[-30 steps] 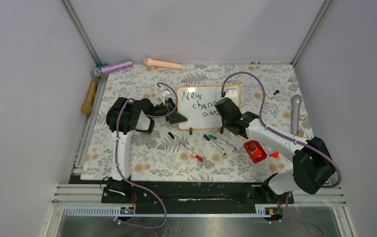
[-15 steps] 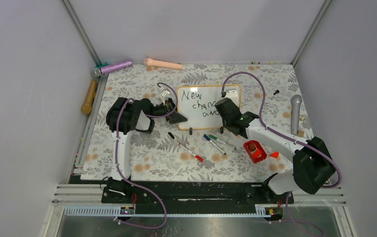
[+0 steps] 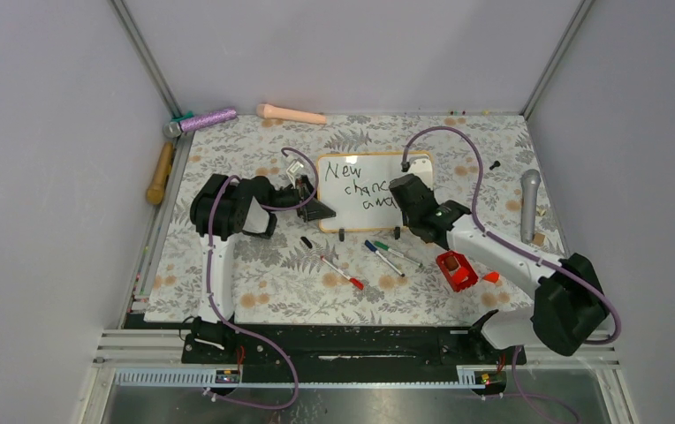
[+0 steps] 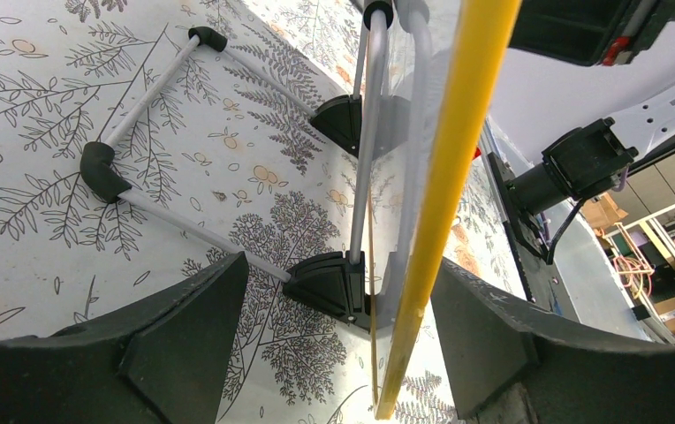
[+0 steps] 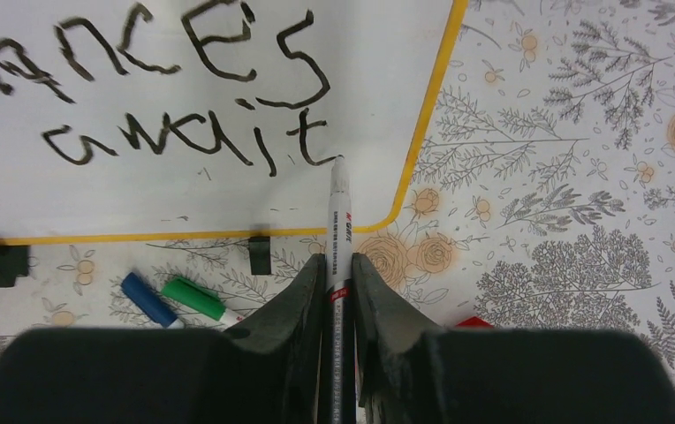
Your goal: Write a sentence on the whiteboard
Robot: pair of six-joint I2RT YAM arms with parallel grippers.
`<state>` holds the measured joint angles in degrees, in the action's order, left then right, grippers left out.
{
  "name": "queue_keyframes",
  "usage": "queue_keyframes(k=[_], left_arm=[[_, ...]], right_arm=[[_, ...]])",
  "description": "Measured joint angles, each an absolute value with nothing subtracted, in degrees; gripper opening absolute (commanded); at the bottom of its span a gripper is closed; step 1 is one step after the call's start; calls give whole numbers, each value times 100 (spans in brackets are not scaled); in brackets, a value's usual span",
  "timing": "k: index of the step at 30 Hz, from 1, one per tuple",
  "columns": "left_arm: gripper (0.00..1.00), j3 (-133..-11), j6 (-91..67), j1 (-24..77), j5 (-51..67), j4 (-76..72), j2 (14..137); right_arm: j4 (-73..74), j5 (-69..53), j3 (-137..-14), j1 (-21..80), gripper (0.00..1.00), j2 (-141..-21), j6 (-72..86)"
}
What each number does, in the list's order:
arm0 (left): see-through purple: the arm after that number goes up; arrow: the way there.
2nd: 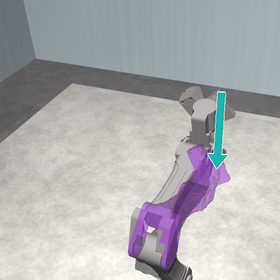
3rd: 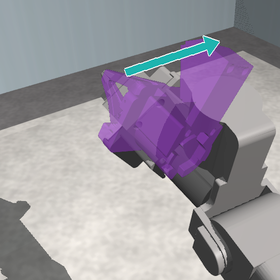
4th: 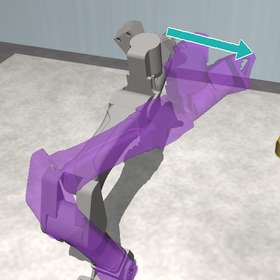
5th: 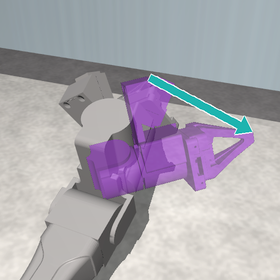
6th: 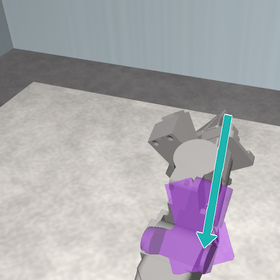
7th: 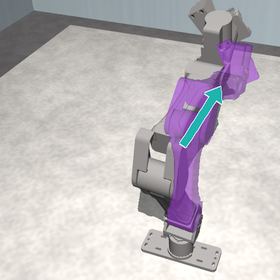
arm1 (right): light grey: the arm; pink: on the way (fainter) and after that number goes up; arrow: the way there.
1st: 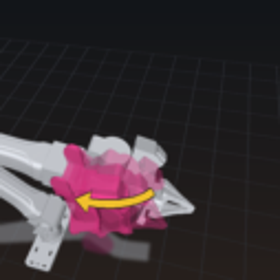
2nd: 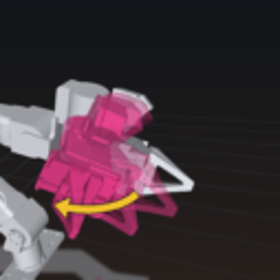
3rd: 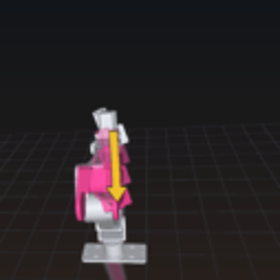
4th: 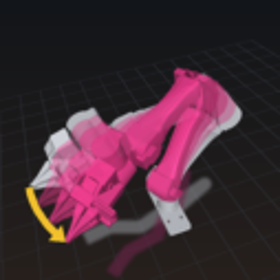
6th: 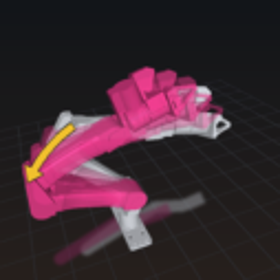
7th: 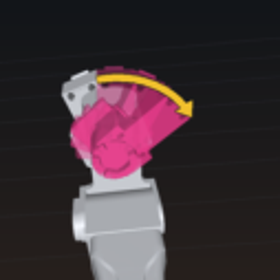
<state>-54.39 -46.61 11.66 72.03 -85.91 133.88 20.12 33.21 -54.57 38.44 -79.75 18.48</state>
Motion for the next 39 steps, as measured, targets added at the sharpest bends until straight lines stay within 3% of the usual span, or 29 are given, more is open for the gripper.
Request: queue_keyframes(k=[9, 15, 23, 25, 29, 30, 34, 39], left_arm=[[78, -5531, -4770, 1162, 7251, -8534, 13402], [79, -5485, -4766, 1162, 7290, -8409, 13310], [80, -4657, -4722, 1022, 7190, -8232, 12110], [76, -4331, -4678, 934, 7109, -8237, 11723], [43, -3706, -4661, 642, 6879, -8206, 11098], [40, -3503, -4644, 513, 6753, -8173, 10923], [43, -2729, -4676, -49, 6302, -8068, 10031], [45, -2674, -5212, -681, 6163, -8195, 9712]], right_arm=[[1815, 3033, -5109, 3837, 0, -6552, 1833], [1767, 3020, -4963, 3835, 0, -6340, 1822], [1743, 2832, -4886, 3830, 0, -6101, 1824], [1737, 2775, -4884, 3830, 0, -6010, 1824], [1728, 2729, -4882, 3828, 0, -5819, 1824], [1728, 2724, -4880, 3828, 0, -5776, 1824], [1723, 2670, -4840, 3828, 0, -5658, 1828], [1702, 2574, -4797, 3824, 0, -5640, 1848]])
